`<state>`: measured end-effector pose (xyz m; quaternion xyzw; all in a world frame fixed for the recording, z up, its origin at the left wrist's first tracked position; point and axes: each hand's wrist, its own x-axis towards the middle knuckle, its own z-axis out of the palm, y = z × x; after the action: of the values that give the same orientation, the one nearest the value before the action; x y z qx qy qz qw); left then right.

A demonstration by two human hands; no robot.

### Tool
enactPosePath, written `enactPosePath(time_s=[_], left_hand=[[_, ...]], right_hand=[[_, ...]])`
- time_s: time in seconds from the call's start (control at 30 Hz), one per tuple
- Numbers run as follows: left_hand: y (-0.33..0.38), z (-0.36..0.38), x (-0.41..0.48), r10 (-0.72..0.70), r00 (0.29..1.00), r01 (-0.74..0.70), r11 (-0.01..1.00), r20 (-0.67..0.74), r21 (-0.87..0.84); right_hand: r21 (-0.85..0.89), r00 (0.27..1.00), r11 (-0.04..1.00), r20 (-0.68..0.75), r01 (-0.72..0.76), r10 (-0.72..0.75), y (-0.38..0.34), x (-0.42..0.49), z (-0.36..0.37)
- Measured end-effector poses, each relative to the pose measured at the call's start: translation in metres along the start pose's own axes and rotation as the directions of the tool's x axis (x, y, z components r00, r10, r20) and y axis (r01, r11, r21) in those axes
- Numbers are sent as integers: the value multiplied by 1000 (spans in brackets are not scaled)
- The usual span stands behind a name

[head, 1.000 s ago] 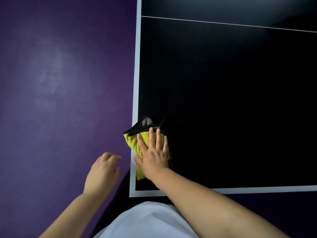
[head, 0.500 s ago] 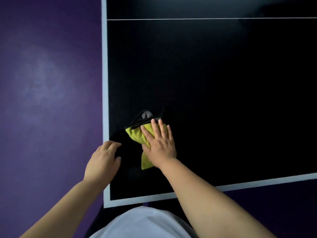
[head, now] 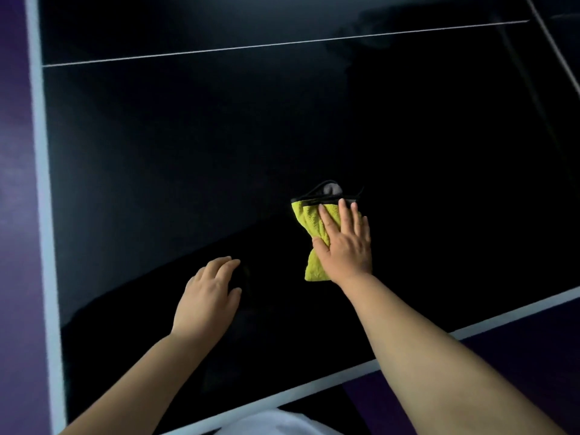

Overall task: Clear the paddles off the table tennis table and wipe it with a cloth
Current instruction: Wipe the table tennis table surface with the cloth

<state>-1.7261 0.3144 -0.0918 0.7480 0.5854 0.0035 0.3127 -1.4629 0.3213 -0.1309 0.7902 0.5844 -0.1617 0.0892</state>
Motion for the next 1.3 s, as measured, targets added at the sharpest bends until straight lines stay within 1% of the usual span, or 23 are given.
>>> enactPosePath(time_s=[0.17, 0.27, 0.33, 0.4, 0.5, 0.53, 0.6, 0.7, 0.83, 0.93, 1.03, 1.2, 1.3], left_hand=[[36, 10, 38, 103, 994, -103, 995, -21, 12], [38, 9, 43, 131, 991, -130, 991, -36, 18], [31, 7, 42, 123, 991, -122, 992, -55, 14], [19, 3, 38, 100, 993, -99, 995, -61, 11], [-6, -6, 28, 57, 995, -56, 998, -76, 16], [-15, -9, 24, 36, 996, -35, 999, -83, 21], [-35, -17, 15, -29, 996, 30, 999, -90, 17], [-65, -30, -4, -110, 987, 113, 994, -115, 15], [-125, -56, -39, -234, 960, 235, 972, -154, -7], [-172, -74, -66, -308, 936, 308, 951, -169, -24], [-214, -87, -90, -388, 902, 382, 922, -188, -66], [-260, -96, -118, -471, 859, 461, 882, -204, -94], [-269, -99, -122, -495, 845, 487, 869, -203, -92]], right_hand=[[25, 990, 991, -30, -135, 136, 71, 28, -15], [91, 961, 959, -38, -269, 273, 100, 45, -24], [105, 936, 933, -41, -344, 350, 102, 54, -25], [140, 917, 911, -40, -389, 398, 92, 56, -24], [185, 903, 892, -49, -413, 428, 60, 53, -22], [172, 910, 900, -46, -400, 413, 44, 51, -21], [106, 942, 939, -34, -328, 333, 0, 44, -17], [49, 988, 987, -18, -150, 151, -78, 27, -7], [2, 997, 997, 30, 77, -77, -191, -7, 14], [-38, 974, 977, 90, 210, -206, -266, -30, 30], [-74, 937, 940, 138, 333, -321, -331, -51, 44], [-80, 836, 844, 211, 530, -506, -418, -83, 63], [-116, 776, 776, 240, 619, -583, -447, -83, 65]])
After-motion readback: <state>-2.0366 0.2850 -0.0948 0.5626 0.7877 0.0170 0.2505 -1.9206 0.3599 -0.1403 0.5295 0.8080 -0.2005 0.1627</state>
